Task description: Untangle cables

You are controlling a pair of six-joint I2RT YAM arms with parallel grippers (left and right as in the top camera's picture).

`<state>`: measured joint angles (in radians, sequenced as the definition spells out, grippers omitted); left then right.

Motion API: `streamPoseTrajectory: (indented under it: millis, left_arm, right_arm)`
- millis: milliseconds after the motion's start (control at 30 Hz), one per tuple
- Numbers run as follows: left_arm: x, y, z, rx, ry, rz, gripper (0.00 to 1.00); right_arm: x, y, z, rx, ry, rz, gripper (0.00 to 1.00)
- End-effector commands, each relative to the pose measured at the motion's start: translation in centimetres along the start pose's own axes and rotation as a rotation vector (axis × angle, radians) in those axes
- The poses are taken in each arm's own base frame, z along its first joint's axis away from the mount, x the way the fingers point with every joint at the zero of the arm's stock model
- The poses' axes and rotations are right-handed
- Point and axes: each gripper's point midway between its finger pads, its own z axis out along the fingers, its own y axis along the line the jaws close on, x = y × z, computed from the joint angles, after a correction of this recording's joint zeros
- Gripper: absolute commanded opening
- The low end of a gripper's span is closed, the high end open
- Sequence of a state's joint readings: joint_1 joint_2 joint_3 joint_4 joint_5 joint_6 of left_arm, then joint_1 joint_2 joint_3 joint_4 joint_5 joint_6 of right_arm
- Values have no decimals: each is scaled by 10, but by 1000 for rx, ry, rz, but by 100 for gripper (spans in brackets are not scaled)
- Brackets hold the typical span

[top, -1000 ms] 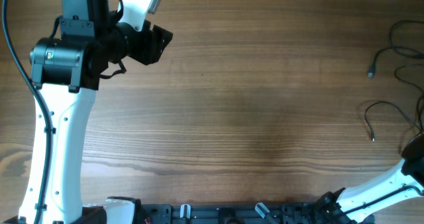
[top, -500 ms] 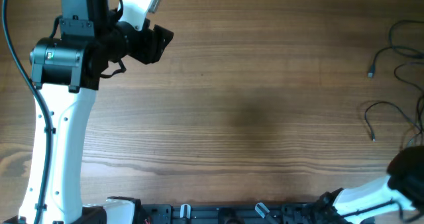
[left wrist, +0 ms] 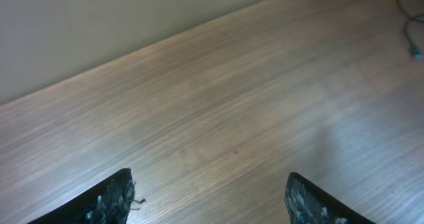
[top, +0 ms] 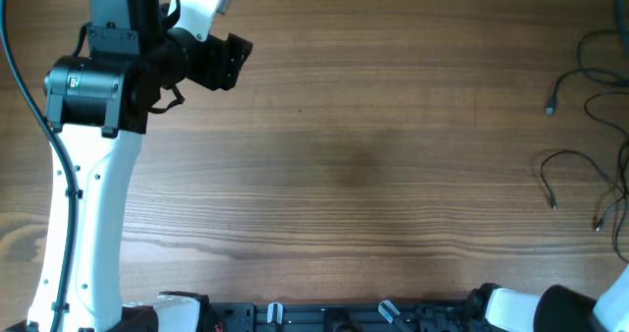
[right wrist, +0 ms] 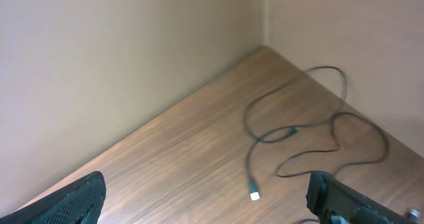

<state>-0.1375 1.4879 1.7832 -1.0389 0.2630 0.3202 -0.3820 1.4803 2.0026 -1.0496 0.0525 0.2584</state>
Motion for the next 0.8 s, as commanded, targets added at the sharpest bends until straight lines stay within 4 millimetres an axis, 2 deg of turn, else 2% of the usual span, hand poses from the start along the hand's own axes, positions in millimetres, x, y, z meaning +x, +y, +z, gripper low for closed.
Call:
streamPoseTrajectory:
  millis: [0, 300, 400, 500, 633, 767]
  left_arm:
    - [-5, 15, -18, -114, -29, -37, 74]
    - [-10, 27, -41, -214, -80, -132, 74]
    - [-10, 35, -52, -275, -99, -184, 74]
    - [-11, 39, -58, -308, -117, -232, 74]
    - [-18, 40, -59, -304, -161, -314, 74]
    - [-29, 44, -56, -305, -200, -320, 75]
  right_arm:
    - [4, 29, -19, -76, -12, -57, 100]
    - [32, 94, -34, -233, 42, -150, 100]
    - [47, 122, -43, -304, 69, -199, 100]
    - [58, 138, -47, -332, 88, -238, 100]
    - [80, 152, -42, -314, 137, -297, 100]
    - [105, 171, -30, -328, 212, -350, 99]
